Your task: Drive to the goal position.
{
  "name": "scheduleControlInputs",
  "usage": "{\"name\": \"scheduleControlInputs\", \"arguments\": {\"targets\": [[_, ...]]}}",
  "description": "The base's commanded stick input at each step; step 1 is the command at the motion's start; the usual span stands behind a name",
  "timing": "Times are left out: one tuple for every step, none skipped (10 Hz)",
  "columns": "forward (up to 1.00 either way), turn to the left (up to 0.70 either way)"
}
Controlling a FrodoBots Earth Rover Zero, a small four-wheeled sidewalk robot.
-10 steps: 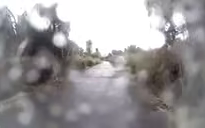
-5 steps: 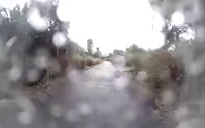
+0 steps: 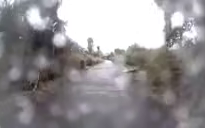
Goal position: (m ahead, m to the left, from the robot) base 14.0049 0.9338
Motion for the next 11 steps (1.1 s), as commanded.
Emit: {"name": "scheduleControlInputs", "arguments": {"targets": [[0.00,0.00],[0.00,0.00],[0.00,0.00],[0.00,0.00],[0.00,0.00],[0.00,0.00],[0.00,0.00],[0.16,0.00],[0.28,0.00],[0.40,0.00],[1.00,0.00]]}}
